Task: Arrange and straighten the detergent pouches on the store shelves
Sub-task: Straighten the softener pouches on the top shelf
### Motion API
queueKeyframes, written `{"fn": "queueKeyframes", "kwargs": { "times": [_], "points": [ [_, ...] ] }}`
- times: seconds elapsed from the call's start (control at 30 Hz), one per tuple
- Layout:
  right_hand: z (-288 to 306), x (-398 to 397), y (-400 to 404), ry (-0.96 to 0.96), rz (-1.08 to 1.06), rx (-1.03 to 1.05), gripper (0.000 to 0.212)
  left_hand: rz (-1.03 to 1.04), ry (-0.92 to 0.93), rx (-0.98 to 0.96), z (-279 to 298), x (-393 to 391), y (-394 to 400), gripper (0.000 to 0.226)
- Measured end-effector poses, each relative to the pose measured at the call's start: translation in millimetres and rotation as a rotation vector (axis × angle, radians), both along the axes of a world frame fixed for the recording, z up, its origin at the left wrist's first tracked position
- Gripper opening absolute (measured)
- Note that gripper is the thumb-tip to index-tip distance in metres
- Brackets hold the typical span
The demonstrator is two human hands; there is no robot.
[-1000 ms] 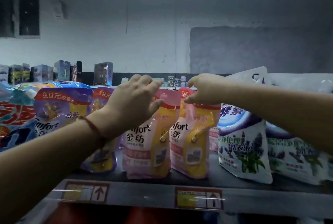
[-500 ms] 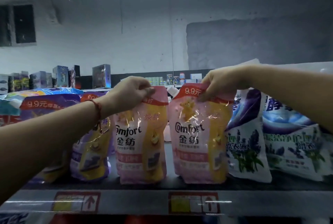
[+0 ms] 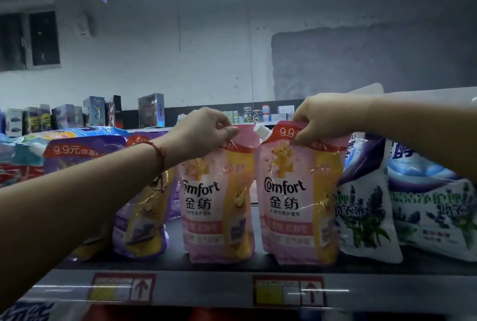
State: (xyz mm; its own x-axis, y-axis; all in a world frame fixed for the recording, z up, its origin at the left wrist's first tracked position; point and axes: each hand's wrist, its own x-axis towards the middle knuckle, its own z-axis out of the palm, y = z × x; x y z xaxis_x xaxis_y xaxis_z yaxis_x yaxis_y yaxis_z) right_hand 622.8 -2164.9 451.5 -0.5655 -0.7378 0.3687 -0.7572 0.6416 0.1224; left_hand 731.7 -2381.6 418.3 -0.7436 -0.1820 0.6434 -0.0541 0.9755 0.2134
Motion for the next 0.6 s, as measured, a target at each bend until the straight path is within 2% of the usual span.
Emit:
{"fn": "queueKeyframes", "kwargs": {
  "times": [0.13,0.2,0.27,0.33,0.47,0.6],
  "points": [
    [-12,17,-9,0.199,0.034,-0.055,0.055,0.038,-0.121,-0.131,5,23,-11,0.049],
    [-18,34,-15,0.244,0.140,-0.129,0.060,0.127,-0.141,-0.257,7,43,-27,0.053],
    [-24,54,-24,0.254,0.248,-0.154,0.062,0.235,-0.162,-0.345,8,66,-49,0.052],
    [-27,71,-39,0.250,0.313,-0.136,0.062,0.316,-0.198,-0.351,9,86,-70,0.051],
    [-28,98,-83,0.246,0.361,-0.084,0.056,0.326,-0.351,-0.320,5,108,-98,0.053],
    [-23,105,-139,0.281,0.340,-0.072,0.052,0.347,-0.257,-0.443,11,101,-123,0.063]
  ]
}}
